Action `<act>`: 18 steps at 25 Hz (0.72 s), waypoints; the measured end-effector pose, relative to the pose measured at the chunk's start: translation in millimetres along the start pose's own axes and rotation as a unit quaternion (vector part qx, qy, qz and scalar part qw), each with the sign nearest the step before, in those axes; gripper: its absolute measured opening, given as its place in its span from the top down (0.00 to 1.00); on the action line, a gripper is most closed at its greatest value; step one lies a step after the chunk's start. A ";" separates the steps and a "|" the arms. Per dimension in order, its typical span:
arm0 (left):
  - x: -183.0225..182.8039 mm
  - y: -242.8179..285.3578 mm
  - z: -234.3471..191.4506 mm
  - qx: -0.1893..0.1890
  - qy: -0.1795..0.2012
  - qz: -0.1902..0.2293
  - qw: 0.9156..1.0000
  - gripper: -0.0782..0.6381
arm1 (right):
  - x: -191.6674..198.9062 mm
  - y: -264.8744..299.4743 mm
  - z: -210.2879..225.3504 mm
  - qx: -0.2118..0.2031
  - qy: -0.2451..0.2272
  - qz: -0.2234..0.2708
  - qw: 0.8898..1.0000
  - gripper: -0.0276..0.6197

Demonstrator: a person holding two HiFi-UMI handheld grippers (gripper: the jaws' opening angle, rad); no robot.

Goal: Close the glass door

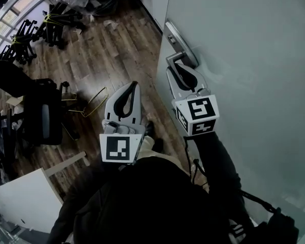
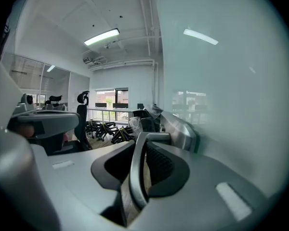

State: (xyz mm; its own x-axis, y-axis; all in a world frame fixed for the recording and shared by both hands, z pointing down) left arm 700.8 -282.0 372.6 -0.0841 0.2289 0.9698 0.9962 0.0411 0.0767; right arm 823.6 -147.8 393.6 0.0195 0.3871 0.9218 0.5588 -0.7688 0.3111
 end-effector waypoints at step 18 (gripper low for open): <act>12.1 -166.4 -24.5 -0.111 -0.017 0.033 0.993 0.90 | -21.2 -19.5 -132.0 -0.089 -0.020 0.030 0.995 0.85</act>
State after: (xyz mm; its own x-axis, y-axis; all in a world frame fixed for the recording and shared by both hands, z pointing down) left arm 534.5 -309.9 377.2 -0.0146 0.2564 0.9665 0.9798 -0.1893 0.0650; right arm 702.9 -208.2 398.5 0.0837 0.3552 0.9310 0.3990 -0.8681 0.2953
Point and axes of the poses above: the fingertips, and each gripper's own axes: y forward along the fingers, z to its right, x out of its underside, the point moved 8 cm from there along -y, backward along the fingers, and after that the axes turned 14 degrees about -y, right-handed, at the moved point
